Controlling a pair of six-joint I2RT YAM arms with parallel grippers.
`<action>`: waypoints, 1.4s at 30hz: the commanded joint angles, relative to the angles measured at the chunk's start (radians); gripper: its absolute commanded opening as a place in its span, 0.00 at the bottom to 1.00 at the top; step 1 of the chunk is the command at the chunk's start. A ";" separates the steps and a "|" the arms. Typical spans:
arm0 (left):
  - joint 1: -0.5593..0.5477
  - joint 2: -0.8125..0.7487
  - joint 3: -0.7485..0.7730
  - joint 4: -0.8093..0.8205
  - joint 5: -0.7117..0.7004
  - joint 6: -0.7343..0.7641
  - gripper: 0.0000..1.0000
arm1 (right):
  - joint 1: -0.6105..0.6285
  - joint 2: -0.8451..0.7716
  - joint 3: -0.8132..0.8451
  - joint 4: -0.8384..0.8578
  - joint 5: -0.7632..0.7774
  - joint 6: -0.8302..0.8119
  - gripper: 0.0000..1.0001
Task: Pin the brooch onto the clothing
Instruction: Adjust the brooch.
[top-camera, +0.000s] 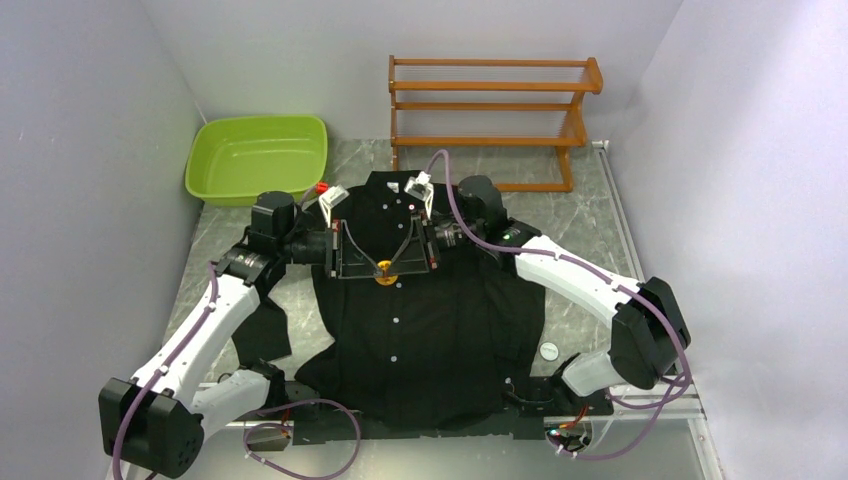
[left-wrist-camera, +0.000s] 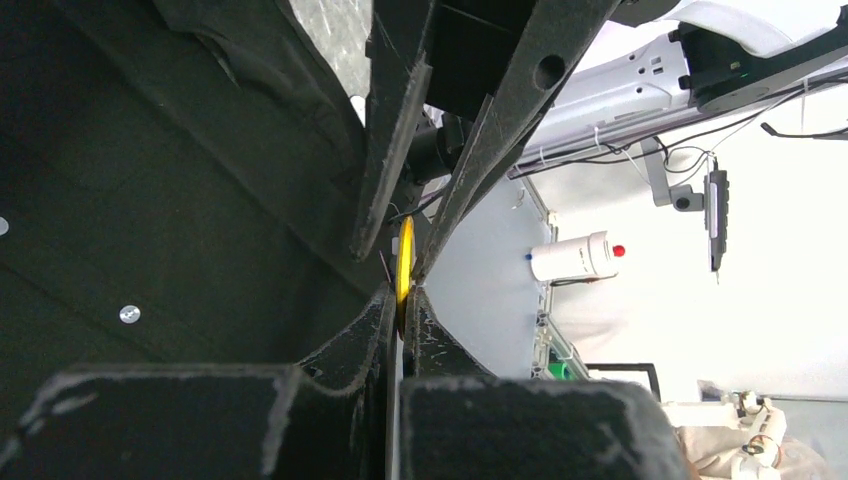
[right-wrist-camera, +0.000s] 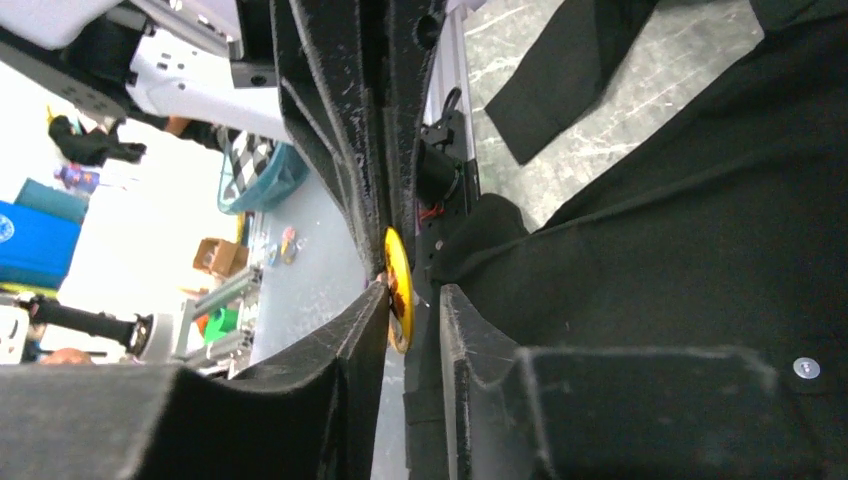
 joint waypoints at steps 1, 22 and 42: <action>0.002 -0.001 0.048 -0.002 0.029 0.039 0.03 | 0.013 0.006 0.049 -0.008 -0.049 -0.031 0.21; 0.002 -0.074 0.145 -0.260 -0.388 0.196 0.86 | -0.090 -0.010 -0.011 0.019 -0.090 0.227 0.00; 0.000 -0.078 0.146 -0.169 -0.366 0.152 0.91 | -0.146 0.077 -0.455 1.460 -0.183 1.673 0.00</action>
